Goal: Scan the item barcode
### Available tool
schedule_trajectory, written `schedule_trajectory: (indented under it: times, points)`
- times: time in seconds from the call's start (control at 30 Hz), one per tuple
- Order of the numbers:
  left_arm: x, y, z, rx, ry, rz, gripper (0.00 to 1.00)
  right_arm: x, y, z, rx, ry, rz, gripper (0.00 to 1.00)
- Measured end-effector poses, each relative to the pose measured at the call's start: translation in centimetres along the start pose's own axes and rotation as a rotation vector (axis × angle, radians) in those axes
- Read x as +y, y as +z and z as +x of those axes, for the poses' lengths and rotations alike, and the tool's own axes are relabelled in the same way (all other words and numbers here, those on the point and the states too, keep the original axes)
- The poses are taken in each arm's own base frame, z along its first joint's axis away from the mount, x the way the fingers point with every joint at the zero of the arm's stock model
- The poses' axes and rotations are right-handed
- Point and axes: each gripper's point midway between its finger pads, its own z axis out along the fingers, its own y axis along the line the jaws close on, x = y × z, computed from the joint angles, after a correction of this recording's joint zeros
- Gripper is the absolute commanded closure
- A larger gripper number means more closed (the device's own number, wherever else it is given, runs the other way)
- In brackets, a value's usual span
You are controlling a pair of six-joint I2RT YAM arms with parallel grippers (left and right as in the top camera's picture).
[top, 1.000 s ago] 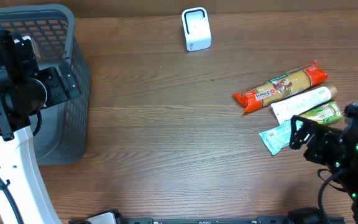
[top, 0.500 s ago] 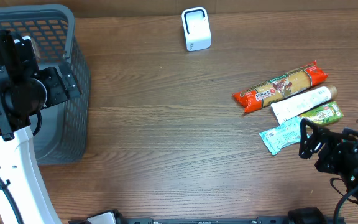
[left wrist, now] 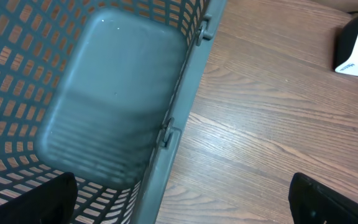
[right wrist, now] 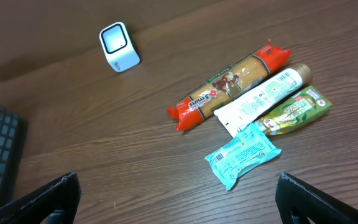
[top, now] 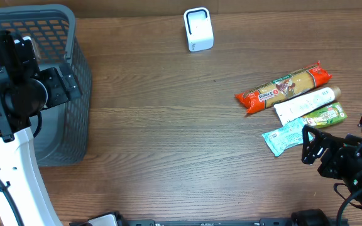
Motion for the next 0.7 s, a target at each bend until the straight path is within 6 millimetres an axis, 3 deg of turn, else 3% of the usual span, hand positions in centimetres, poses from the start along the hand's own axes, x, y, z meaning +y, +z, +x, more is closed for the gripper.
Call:
schedule_trajectory:
  times: [0.47,0.7]
  points:
    - [0.0,0.0,0.0,0.000,0.000,0.000,0.00,0.0,0.0,0.0,0.000,-0.004,0.000,0.00]
    - [0.0,0.0,0.0,0.000,0.000,0.000,0.00,0.0,-1.5,0.1,-0.049,-0.002,-0.020,0.00]
